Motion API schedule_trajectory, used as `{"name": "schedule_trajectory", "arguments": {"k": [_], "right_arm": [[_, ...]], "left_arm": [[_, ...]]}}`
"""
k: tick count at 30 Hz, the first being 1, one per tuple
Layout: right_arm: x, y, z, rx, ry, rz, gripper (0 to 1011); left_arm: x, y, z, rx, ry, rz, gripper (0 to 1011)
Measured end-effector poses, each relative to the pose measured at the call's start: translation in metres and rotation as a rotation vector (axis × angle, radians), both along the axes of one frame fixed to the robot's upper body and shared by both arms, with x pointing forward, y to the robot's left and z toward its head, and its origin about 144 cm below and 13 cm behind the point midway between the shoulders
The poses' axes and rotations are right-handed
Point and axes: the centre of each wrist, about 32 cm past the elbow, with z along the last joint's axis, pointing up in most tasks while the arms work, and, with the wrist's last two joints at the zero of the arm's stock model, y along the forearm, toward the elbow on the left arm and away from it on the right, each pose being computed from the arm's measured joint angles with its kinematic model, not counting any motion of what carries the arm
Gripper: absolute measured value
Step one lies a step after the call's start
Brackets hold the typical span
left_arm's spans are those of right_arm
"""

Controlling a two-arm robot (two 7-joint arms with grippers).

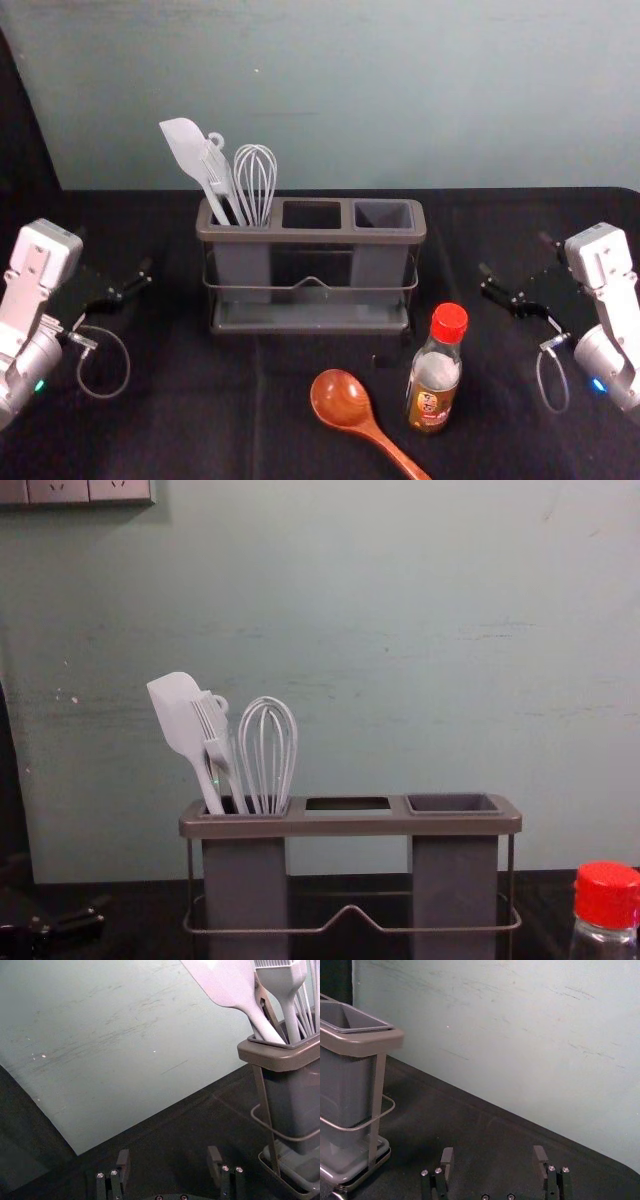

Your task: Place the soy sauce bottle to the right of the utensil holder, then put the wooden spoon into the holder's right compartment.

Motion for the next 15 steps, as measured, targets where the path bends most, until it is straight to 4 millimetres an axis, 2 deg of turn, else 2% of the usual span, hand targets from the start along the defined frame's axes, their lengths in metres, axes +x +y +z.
{"name": "schedule_trajectory", "arguments": {"k": [15], "right_arm": [[0.0,0.0,0.0,0.0,0.0,0.0,1003]], "left_arm": [[0.0,0.0,0.0,0.0,0.0,0.0,1011]]}}
